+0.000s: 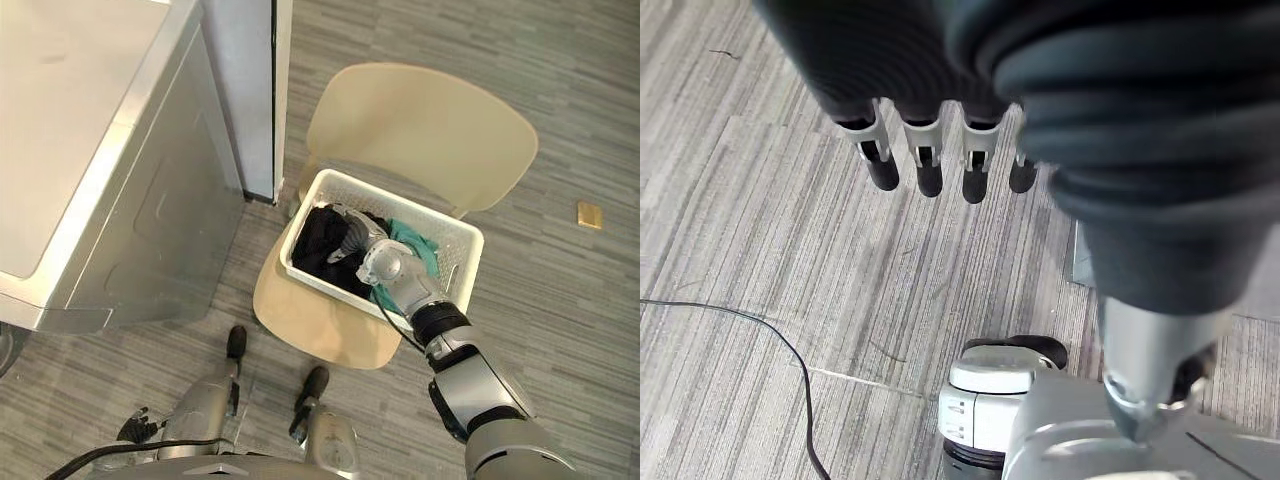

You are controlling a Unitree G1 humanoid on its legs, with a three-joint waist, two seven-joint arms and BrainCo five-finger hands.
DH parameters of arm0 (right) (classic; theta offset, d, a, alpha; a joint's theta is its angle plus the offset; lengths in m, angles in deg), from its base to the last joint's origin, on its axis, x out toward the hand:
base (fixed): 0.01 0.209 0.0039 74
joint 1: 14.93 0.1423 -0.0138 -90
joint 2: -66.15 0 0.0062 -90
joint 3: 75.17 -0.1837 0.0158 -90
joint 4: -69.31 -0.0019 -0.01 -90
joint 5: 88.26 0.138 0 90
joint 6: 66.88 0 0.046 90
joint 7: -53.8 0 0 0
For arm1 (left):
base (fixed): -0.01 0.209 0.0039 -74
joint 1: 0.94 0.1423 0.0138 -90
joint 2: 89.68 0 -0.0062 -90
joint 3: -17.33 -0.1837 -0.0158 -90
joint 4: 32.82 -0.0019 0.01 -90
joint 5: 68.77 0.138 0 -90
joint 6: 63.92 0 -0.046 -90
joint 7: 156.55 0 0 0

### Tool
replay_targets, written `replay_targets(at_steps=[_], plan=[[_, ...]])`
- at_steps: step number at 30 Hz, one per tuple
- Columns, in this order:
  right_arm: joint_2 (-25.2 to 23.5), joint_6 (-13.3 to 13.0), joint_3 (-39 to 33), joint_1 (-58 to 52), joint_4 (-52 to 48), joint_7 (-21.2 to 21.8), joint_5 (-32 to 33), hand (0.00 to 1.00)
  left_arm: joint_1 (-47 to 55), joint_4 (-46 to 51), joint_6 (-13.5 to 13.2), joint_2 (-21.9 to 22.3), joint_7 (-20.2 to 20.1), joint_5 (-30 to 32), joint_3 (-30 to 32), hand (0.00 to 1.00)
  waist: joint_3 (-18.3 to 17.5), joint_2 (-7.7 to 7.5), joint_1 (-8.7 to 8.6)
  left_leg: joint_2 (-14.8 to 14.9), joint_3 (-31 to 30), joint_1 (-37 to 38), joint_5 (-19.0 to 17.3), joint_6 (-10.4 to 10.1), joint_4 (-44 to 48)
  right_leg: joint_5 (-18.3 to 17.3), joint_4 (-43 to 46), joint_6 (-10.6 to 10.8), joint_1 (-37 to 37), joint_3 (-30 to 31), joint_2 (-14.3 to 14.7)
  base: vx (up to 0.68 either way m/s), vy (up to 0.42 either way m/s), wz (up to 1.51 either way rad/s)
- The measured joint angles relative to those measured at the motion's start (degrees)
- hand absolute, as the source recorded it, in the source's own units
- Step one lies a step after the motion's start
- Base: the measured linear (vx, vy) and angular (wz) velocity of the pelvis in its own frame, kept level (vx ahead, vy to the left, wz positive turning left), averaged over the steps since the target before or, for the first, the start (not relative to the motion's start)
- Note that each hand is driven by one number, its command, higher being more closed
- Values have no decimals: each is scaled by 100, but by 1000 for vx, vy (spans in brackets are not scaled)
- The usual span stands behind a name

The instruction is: Pick up the laundry basket with both hands and put the clothes into the washing machine.

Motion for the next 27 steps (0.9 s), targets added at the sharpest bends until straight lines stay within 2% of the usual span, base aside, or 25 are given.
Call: replay_targets(at_steps=[4, 11, 18, 22, 27], plan=[[173, 56, -14, 269, 249, -85, -195, 0, -12, 201, -107, -3, 117, -208, -217, 0, 213, 112, 35, 38, -4, -225, 55, 2, 37, -42, 246, -53, -307, 20, -17, -53, 7, -2], [154, 165, -163, 374, 246, -430, -192, 0, -65, 227, -109, 1, 197, -403, -399, 0, 276, 138, 91, 125, 35, -459, 120, -41, 69, -211, 729, -149, -775, 126, -31, -40, -23, -6], [74, 271, -181, 423, 249, -443, -192, 0, -173, 369, -99, 1, 236, -418, -398, 0, 355, 168, 108, 201, 29, -641, 323, -92, -110, -265, 971, -185, -1142, 140, -3, -33, -36, -2], [23, 277, -458, 752, 449, -628, -160, 0, -325, 435, -105, 13, 309, -538, -398, 0, 399, 187, 118, 229, 4, -875, 402, -101, -110, -300, 1152, -224, -1444, 130, -5, -21, -28, 1], [-131, 431, -884, 832, 703, -872, -94, 0, -509, 643, -105, 129, 375, -644, -398, 0, 497, 241, 128, 252, -281, -1276, 524, -154, -109, -434, 1423, -256, -1796, -131, -83, -15, -43, 23]])
